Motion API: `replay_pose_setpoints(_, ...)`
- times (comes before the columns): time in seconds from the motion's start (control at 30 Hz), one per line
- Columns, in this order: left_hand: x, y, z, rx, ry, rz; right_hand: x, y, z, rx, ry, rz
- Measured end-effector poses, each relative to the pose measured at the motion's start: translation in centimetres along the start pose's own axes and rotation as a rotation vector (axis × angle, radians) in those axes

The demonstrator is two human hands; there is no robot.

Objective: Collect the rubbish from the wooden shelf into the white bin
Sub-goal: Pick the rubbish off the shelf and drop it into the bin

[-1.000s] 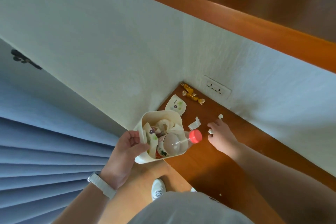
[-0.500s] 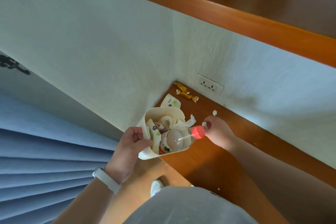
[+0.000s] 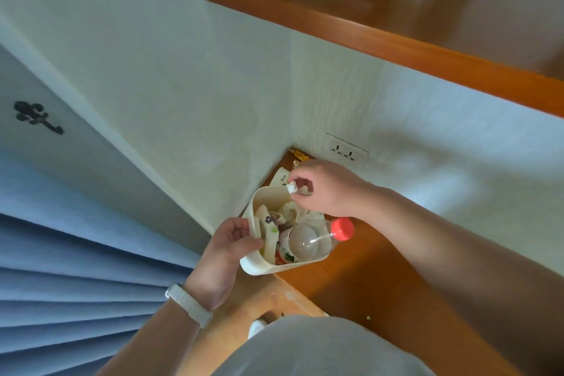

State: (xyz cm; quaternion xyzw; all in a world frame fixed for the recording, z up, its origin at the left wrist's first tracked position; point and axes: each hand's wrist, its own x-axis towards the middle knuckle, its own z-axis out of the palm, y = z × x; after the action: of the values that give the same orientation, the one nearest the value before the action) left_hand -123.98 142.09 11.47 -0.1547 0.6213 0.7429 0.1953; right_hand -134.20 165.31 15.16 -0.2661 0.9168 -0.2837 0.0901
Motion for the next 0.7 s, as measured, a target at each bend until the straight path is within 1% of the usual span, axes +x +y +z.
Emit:
replay_pose_setpoints(0.13, -0.4, -0.1, -0.4, -0.032, -0.006, -0.001, 1.2, -0.3, 0.6, -0.034, -0.038, -0.026)
replay_pose_setpoints(0.23, -0.3, -0.2, -0.6, -0.016, 0.011, -0.006, 1.4, 0.3, 0.6, -0.009, -0.04, -0.003)
replay_pose_setpoints(0.33, 0.0, -0.4, -0.6, 0.006, 0.039, -0.018, 0.9, 2.2, 0.4, 0.015, -0.004, 0.048)
replay_pose_setpoints(0.43, 0.4, -0.5, -0.4, 0.023, 0.071, -0.038, 0.0, 6.3, 1.0, 0.015, 0.042, 0.192)
replay_pose_setpoints(0.5, 0.7, -0.4, -0.2, 0.038, 0.082, -0.043, -1.0, 10.0, 2.0, -0.033, 0.032, 0.311)
replay_pose_setpoints(0.6, 0.9, -0.2, 0.3, 0.059, 0.094, -0.056, -2.7, 15.0, 4.1, -0.085, -0.044, 0.495)
replay_pose_setpoints(0.7, 0.9, 0.4, 0.7, 0.072, 0.126, -0.068, -3.8, 18.4, 6.3, -0.103, -0.124, 0.578)
